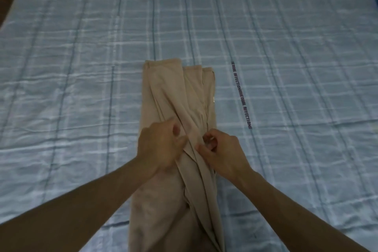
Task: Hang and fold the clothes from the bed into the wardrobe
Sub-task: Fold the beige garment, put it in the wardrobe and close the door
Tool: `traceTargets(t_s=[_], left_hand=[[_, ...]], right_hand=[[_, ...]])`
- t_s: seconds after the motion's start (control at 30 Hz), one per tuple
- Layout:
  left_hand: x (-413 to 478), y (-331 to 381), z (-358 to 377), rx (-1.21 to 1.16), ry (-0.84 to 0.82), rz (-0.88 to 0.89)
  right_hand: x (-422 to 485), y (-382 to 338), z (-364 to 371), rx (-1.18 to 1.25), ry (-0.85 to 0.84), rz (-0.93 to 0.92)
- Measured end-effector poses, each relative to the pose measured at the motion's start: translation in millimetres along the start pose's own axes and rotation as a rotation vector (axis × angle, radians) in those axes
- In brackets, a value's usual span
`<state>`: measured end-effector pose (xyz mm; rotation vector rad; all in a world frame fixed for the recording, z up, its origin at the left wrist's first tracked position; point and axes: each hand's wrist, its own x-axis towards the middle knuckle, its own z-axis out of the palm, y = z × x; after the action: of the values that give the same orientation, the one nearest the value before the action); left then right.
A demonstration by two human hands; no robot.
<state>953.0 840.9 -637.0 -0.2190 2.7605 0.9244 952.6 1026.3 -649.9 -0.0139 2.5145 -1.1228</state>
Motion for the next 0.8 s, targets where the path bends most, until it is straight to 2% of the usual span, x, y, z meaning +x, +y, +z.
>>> traceTargets(t_s=[0.17, 0.33, 0.5, 0.63, 0.8], left_hand=[[-44, -3, 21, -0.053, -0.121, -0.157], [-73, 6, 39, -0.234, -0.19, -0.22], [-89, 12, 48, -0.361, -0.005, -0.169], [-96, 10, 44, -0.359, 0.11, -0.102], [-98, 5, 31, -0.403, 0.174, -0.047]], right_hand=[[-28, 7, -5, -0.099, -0.14, 0.015], [-57, 20, -5, 0.052, -0.22, 0.024], [-72, 27, 2, 0.076, -0.039, -0.009], [-81, 29, 7, 0.067, 0.091, -0.016], [-87, 35, -4, 0.149, 0.169, 0.115]])
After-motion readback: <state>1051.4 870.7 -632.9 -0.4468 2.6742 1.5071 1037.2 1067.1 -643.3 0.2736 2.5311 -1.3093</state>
